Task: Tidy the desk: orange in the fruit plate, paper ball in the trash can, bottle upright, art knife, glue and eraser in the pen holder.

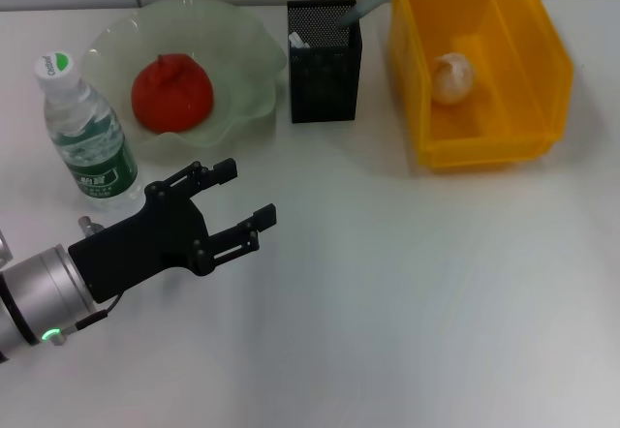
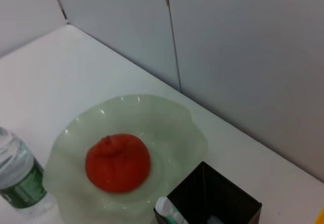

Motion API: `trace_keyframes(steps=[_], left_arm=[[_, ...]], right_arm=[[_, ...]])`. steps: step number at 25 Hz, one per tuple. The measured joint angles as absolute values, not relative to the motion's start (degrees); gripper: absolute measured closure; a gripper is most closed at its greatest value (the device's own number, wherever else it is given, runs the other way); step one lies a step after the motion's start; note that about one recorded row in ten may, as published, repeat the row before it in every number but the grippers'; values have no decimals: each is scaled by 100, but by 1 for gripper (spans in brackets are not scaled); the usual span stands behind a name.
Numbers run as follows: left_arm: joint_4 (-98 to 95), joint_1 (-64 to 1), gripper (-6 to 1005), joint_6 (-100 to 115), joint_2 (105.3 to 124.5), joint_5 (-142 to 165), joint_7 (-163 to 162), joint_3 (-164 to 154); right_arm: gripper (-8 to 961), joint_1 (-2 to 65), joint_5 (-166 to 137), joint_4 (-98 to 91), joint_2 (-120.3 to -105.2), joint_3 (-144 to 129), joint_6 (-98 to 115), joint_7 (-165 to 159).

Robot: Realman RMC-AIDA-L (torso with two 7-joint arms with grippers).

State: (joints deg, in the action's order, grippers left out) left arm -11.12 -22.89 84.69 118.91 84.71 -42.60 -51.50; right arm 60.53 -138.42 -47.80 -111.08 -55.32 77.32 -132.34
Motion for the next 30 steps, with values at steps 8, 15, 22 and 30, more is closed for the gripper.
trace_keyframes(steps=[8, 15, 22, 30], left_arm=[[-1113, -2285, 208, 8561, 11899, 8468, -4279, -5150], [-1107, -2235, 208, 8638, 11900, 8429, -4232, -5150], [-1107, -2208, 208, 8711, 11882, 8428, -4221, -5187], [-1134, -2233, 208, 8817, 11867, 8459, -4230, -5202]], right_arm=[[804, 6610, -14634, -4199, -11368, -5734, 7354, -13475], [803, 6796, -15077, -4266, -11642, -5742, 7150, -13575], [633, 6682, -15086, -4622, -11763, -5747, 7139, -13677], [345, 4970, -13254, -6317, -11912, -5781, 6945, -12788]])
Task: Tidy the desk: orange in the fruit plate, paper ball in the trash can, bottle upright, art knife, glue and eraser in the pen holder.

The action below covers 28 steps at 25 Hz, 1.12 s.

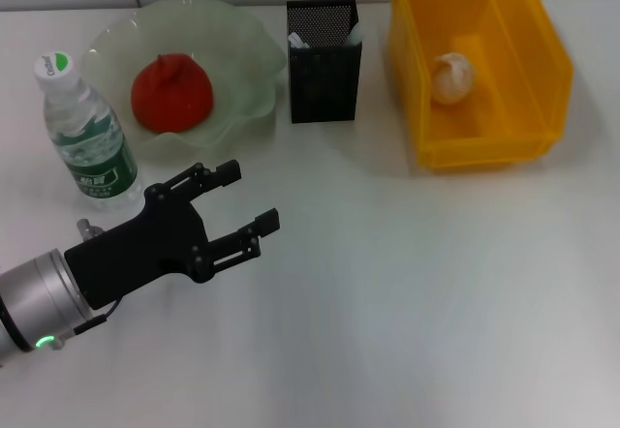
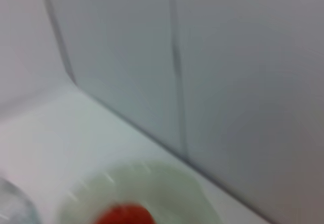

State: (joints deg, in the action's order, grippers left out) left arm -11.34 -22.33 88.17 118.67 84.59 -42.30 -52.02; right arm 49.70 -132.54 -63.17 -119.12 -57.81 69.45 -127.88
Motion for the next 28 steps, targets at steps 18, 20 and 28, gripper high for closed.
trace_keyframes(steps=[18, 20, 28], left_arm=[[-1488, -2337, 208, 8902, 11793, 8510, -4379, -5991], [-1522, -2320, 208, 8938, 11764, 8527, -4380, -6022], [-1543, -2240, 208, 9051, 11624, 8560, -4385, -6030]], right_arm=[[235, 2478, -8873, -2174, -11338, -4847, 10180, -4983], [235, 2423, -9223, -2135, -11417, -4845, 10079, -4883], [235, 2503, -9781, -2089, -11733, -4817, 9683, -4907]])
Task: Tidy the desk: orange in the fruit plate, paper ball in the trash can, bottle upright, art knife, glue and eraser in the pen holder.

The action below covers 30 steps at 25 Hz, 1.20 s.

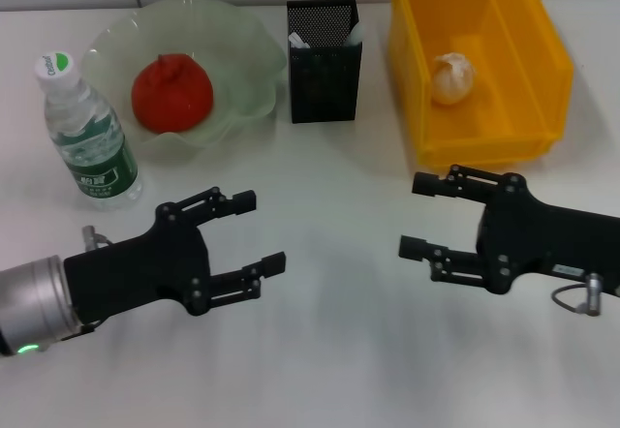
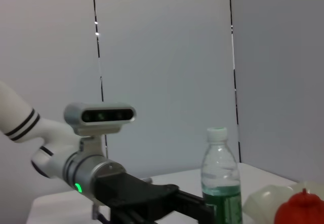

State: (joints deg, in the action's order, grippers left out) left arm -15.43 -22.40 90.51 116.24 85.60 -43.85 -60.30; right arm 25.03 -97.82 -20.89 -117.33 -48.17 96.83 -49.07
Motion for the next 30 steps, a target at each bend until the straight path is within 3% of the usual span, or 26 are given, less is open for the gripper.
trace_keyframes(steps=[7, 17, 30], left_arm=[[-1555, -2165, 208, 9234, 11526, 8562, -4400, -5991], [-1566, -2187, 208, 9476, 11315, 8815, -4704, -6088], [-1843, -2201, 208, 9596, 11303, 9230, -5047, -6037]], right_arm=[[235, 2705, -9755, -1783, -11901, -4792, 9141, -4934], [235, 2809, -9733, -1600, -11924, -4826, 9092, -4888], [235, 2752, -9884, -1685, -11900, -4851, 9095, -4875]])
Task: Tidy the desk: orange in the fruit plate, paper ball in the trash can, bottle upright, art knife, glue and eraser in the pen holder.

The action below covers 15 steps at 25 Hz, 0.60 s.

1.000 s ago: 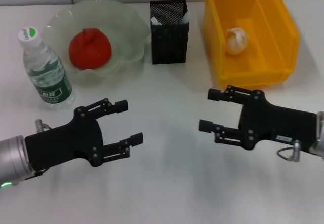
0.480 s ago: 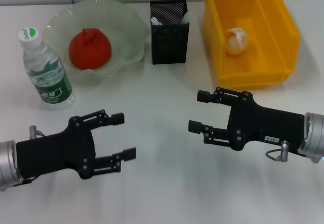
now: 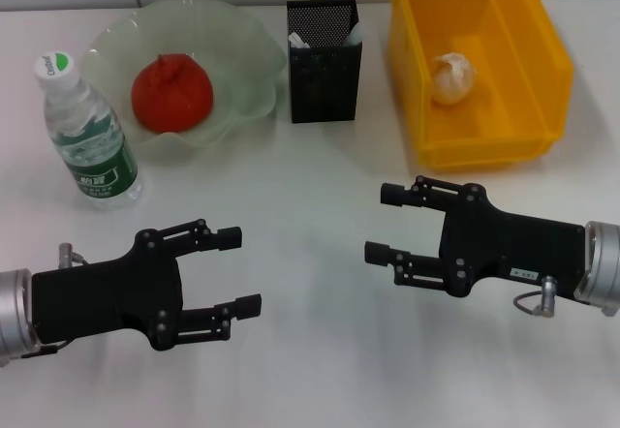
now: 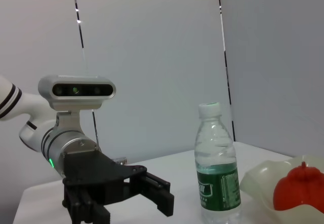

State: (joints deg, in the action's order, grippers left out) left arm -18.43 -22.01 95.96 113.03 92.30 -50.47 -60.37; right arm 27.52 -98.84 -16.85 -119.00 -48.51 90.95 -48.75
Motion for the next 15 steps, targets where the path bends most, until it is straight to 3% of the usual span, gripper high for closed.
trace_keyframes(steps=[15], left_arm=[[-1864, -2218, 208, 9544, 11292, 9238, -5174, -6038]], right_arm=[[235, 2703, -10038, -1705, -11856, -4843, 9105, -4870]])
